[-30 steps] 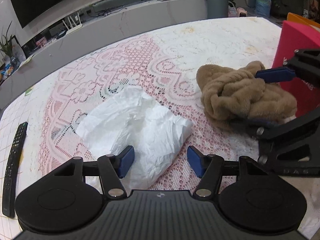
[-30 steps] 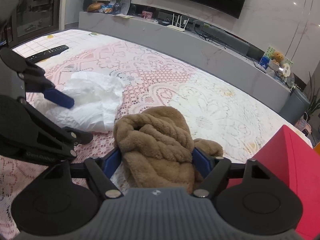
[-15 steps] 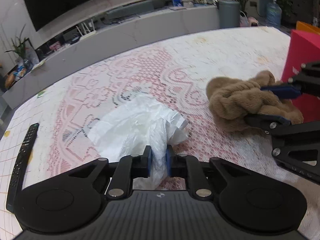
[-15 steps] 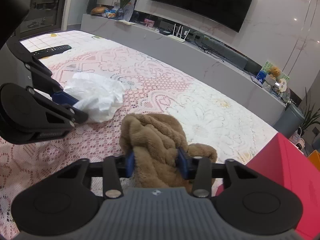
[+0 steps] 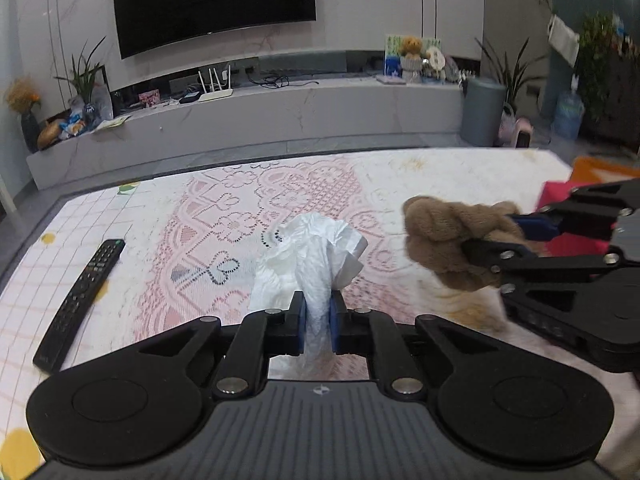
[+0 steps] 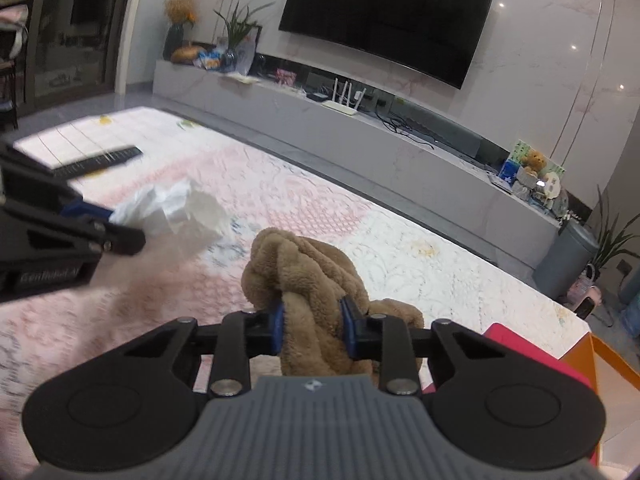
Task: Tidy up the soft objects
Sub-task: 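Grasp the white plastic bag with the left tool while the right tool grasps the brown plush, then carry the white bag with the left tool while the right tool carries the plush over the box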
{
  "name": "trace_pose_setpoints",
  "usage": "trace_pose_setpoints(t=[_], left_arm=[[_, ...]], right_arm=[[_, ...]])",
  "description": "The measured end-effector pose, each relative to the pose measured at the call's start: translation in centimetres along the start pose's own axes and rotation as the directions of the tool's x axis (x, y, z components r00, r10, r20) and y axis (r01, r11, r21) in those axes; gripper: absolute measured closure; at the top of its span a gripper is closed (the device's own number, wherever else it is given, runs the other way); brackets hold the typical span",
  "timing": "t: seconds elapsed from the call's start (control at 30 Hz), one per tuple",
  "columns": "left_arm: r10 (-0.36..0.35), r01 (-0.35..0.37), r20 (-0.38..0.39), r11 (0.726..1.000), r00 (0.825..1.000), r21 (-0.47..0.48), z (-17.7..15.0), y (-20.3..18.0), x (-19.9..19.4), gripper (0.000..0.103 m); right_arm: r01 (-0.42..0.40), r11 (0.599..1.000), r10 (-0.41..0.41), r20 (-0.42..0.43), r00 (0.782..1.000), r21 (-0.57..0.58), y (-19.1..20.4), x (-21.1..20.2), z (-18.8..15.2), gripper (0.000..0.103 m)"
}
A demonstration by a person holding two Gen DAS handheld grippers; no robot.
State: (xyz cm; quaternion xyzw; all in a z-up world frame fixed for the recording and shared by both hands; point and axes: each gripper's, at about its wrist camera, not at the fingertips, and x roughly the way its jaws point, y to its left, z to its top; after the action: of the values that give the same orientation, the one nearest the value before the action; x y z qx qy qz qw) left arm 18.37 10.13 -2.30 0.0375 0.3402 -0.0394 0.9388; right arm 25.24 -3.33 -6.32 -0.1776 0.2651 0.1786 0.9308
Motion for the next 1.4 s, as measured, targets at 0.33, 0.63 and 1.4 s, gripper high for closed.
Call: trace_pose_setpoints(t=[0.33,0.63,1.4], left_arm=[[-0.054,0.053,-0.019,0.998,0.998,-0.045,-0.4,-0.9,-6.4,0.091],[-0.081,0.081,0.005,0.996,0.997,-0.023,-1.4,-3.8,-11.4,0.091],[-0.299,0.280,0.079,0.940,0.951,0.194,3.3,-16.8,-14.8,0.091]], right_arm=[[-0.114,0.986,0.115,-0.008,0.993,0.121,0.7,-6.7,-0.8,0.076],[-0.139,0.961,0.138,0.019,0.990,0.241,-0.9,-13.5,-3.0,0.076],[-0.037,0.945,0.014,0.073,0.997,0.324,-11.8,-26.4,-7.7,0.076]])
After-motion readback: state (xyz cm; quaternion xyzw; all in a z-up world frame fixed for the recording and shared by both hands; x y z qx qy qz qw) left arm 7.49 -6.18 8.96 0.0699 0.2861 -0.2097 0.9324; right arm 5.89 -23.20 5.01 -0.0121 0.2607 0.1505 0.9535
